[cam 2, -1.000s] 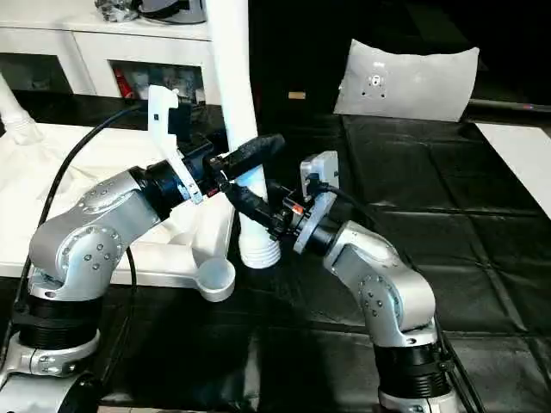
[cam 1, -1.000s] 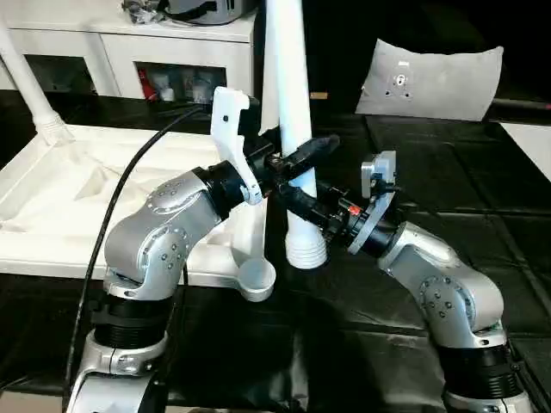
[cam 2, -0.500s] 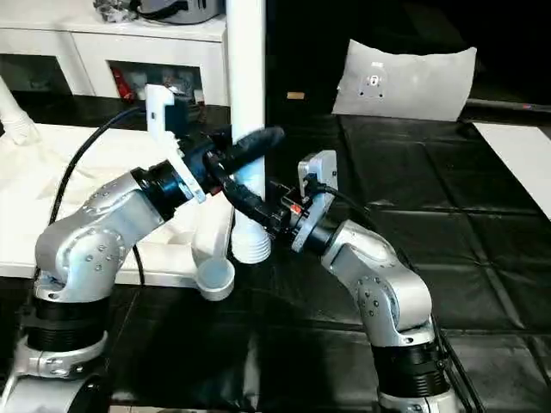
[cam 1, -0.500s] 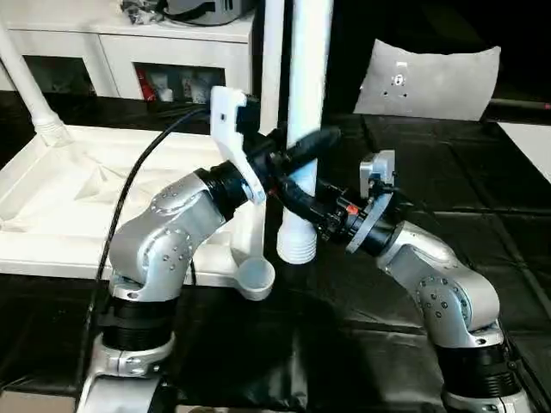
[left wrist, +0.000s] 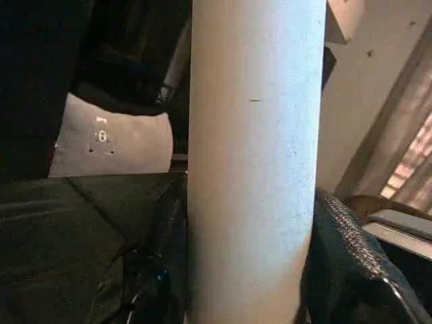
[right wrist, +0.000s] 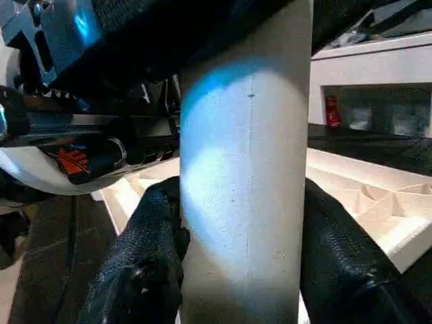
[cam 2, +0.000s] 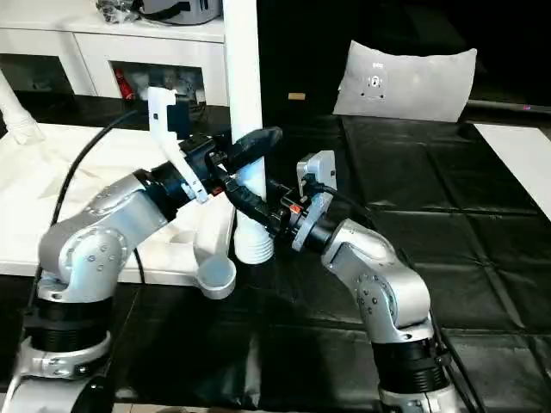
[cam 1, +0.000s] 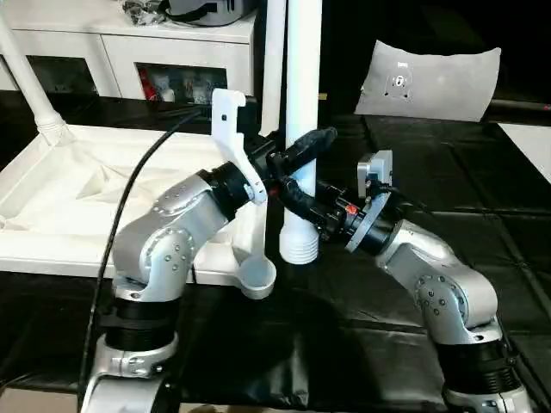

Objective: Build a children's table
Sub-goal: Pick table leg

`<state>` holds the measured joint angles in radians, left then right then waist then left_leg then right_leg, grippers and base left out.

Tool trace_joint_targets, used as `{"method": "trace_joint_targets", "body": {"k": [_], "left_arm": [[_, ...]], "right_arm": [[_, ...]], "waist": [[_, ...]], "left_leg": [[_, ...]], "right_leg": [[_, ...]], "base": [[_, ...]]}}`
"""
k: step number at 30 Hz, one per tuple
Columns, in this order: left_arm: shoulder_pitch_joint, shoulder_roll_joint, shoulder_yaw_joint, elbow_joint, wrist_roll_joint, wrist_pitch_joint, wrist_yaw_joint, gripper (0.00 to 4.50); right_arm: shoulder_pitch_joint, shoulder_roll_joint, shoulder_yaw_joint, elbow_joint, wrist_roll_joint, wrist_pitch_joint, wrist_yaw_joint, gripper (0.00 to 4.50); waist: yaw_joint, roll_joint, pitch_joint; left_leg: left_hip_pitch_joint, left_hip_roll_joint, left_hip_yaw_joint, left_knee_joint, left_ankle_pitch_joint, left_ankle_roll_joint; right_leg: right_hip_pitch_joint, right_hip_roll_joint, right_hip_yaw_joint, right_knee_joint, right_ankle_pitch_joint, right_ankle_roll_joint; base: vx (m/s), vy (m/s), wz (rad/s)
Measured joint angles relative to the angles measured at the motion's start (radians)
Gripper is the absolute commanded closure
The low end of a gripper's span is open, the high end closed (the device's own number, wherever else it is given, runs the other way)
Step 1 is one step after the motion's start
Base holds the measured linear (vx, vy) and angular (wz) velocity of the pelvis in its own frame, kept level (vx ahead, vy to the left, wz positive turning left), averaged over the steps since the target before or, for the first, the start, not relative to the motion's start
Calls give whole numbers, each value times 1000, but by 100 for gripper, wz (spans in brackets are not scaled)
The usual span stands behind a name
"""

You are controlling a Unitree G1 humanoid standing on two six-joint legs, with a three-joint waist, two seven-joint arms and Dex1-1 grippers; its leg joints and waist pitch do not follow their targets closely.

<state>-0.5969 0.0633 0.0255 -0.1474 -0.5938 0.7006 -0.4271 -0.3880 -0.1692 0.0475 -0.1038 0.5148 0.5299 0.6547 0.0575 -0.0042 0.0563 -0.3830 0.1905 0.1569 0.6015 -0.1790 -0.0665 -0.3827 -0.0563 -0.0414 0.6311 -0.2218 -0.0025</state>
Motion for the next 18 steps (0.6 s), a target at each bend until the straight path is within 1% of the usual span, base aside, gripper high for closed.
{"method": "trace_joint_targets", "body": {"k": [5,13,14,15,16,18], "left_arm": [[-16,-7,7,40,4,-2,29,266],[-26,-4,4,58,32,-14,43,266],[-26,-3,1,58,37,-19,43,266],[-26,-1,-3,58,42,-22,43,266],[-26,2,-3,62,50,-27,51,266],[-26,3,-3,76,53,-32,59,266]], "right_arm": [[-9,0,0,17,-10,3,-26,266],[-33,8,5,50,-39,-8,-39,266],[-35,8,6,52,-42,-10,-40,210],[-36,8,7,56,-42,-11,-43,196],[-39,7,6,68,-44,-11,-62,196],[-39,7,-1,77,-34,11,-72,175]], "waist": [[-1,0,0],[0,-1,0],[0,-1,0],[1,-1,0],[0,-1,0],[1,-1,1]], "left_leg": [[0,0,0,0,1,1],[0,0,1,0,1,1],[0,0,1,0,1,1],[-1,0,1,0,1,2],[0,0,1,0,1,2],[-1,0,2,0,2,2]], "right_leg": [[0,0,0,0,1,0],[0,0,0,0,1,0],[0,0,0,0,1,0],[0,0,0,0,1,0],[0,0,0,0,1,0],[0,-1,0,0,1,0]], "base": [[0,0,0],[0,0,0],[0,0,0],[0,0,0],[0,0,0],[0,0,0]]}}
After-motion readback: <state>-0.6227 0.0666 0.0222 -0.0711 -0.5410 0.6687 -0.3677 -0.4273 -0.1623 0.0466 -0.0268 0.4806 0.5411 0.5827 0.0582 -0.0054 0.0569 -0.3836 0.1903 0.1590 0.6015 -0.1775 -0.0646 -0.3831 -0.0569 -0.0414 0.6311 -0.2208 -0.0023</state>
